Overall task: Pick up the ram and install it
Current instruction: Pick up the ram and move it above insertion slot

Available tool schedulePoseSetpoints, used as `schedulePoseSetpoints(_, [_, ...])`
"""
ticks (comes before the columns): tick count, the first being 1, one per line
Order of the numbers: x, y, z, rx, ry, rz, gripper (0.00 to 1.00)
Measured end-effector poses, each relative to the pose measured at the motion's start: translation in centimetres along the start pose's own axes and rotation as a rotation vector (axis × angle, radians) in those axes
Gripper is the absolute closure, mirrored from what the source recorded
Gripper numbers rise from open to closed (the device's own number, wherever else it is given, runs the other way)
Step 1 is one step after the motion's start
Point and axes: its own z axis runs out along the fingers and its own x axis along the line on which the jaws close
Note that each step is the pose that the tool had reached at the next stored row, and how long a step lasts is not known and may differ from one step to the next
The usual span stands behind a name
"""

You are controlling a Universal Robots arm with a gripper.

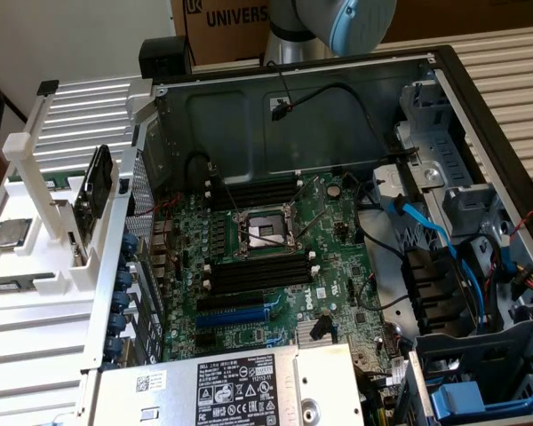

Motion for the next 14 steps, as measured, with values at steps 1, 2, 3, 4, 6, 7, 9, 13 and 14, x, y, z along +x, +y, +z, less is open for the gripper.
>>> schedulePoseSetpoints(1, [0.00,0.00,0.00,-0.0007,0.0007,-0.019,0.90])
schedulePoseSetpoints(2, [0.00,0.00,0.01,-0.0013,0.0014,-0.036,0.90])
schedulePoseSetpoints(3, [0.00,0.00,0.02,-0.0020,0.0021,-0.054,0.90])
schedulePoseSetpoints(4, [0.00,0.00,0.03,-0.0027,0.0027,-0.072,0.90])
schedulePoseSetpoints(6, [0.00,0.00,0.04,-0.0041,0.0042,-0.108,0.90])
schedulePoseSetpoints(7, [0.00,0.00,0.05,-0.0048,0.0049,-0.127,0.90])
schedulePoseSetpoints(9, [0.00,0.00,0.07,-0.0062,0.0065,-0.164,0.90])
schedulePoseSetpoints(13, [0.00,-0.01,0.13,-0.0096,0.0097,-0.255,0.90])
schedulePoseSetpoints(14, [0.00,0.00,0.14,-0.0103,0.0104,-0.273,0.90])
